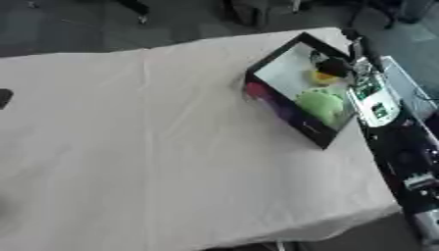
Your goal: Pick up the objects with one hand, pass them to the other hand, and then place them into the box on the other side of the table.
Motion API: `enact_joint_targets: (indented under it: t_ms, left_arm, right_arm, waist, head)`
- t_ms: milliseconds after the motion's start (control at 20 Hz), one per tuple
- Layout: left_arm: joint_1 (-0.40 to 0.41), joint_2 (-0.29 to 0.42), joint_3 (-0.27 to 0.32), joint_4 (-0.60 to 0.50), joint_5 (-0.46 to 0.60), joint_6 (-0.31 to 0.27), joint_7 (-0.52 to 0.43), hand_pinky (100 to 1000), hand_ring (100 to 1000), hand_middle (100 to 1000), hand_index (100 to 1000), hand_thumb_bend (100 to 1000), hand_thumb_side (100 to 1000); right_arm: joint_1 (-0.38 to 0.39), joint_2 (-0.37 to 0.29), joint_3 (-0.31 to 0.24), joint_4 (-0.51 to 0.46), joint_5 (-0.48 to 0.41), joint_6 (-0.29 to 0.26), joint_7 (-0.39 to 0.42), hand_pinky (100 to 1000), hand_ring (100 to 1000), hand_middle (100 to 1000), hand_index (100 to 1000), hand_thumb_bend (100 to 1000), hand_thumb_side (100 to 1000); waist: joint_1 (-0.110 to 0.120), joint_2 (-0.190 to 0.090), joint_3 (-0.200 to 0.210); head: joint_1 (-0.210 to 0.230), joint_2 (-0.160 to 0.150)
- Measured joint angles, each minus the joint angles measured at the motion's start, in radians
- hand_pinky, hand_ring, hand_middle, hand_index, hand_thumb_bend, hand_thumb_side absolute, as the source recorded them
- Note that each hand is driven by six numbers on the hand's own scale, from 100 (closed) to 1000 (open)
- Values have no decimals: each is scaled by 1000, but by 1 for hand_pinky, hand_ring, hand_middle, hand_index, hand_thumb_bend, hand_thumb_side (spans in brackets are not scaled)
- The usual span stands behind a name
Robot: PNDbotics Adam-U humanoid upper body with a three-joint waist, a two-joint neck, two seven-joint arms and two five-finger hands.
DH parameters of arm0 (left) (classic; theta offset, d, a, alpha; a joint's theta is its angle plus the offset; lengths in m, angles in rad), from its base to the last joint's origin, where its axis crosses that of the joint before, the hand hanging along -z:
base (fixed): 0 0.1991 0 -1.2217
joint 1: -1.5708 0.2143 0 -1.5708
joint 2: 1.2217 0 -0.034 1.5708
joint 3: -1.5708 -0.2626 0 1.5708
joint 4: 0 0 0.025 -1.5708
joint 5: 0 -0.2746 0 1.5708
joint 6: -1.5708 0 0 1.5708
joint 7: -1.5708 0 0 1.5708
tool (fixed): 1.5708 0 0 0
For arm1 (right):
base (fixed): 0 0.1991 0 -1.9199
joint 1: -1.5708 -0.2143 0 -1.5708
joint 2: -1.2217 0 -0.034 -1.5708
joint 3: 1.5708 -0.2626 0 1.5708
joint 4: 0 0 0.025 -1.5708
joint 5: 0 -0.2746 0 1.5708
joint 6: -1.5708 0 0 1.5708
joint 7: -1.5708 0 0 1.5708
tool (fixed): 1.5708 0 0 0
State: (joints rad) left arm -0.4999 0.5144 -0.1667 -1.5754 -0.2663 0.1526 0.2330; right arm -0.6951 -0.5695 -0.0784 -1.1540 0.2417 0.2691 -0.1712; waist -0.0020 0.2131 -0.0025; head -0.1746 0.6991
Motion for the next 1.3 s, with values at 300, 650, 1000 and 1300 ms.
enact_joint_targets:
  t_ms: [300,650,1000,1300]
  left_arm:
    - [0,38,10,21,10,26,-23,765,592,573,821,639,433]
    - [-1,208,-9,35,60,91,-126,770,630,609,834,658,444]
    - [74,378,-44,-38,152,125,-236,768,657,632,835,667,469]
    - [133,471,-65,-135,211,162,-334,777,688,662,835,680,453]
  right_arm:
    - [-35,3,19,-65,-83,-21,-7,1000,961,927,936,100,317]
    - [-30,4,44,-193,-180,-62,8,1000,957,923,929,100,296]
    - [-32,4,51,-215,-197,-51,-7,1000,951,917,924,100,291]
    - [-33,4,55,-215,-199,-47,-17,1000,948,914,921,100,292]
  waist:
    - [14,-11,17]
    - [21,-12,25]
    - [23,-12,30]
    - [25,-12,31]
  head:
    - [61,21]
    - [129,39]
    - [174,56]
    - [186,58]
